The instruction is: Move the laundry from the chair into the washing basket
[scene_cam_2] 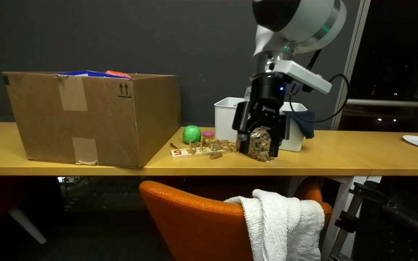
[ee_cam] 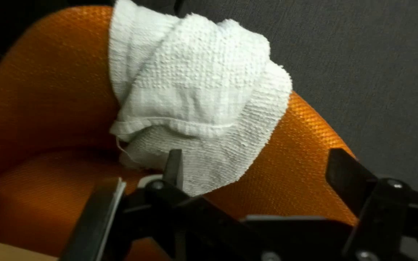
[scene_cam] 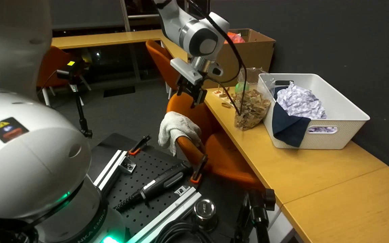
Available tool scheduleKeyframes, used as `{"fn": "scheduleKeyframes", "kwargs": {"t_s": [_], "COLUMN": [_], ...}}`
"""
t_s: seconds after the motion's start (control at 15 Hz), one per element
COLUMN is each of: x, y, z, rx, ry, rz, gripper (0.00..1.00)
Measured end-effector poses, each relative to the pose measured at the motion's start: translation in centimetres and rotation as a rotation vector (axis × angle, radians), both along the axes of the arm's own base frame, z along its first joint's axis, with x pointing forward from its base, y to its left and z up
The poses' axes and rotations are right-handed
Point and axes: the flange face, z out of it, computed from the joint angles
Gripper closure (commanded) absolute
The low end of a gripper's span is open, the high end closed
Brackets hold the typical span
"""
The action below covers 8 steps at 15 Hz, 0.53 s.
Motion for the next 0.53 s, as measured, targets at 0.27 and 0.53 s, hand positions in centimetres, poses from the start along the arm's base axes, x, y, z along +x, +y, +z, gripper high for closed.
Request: {"fn": "scheduleKeyframes", "kwargs": {"t_s": [0.27, 0.53], "x": [3.5, 3.4], "y": [5.4, 7.6], "z": [-4.7, -9.5], "rx": [0.035, 0.029], "ry": [0.038, 0.115], "rz": [0.012, -0.011], "gripper": [0.00, 0.00]}}
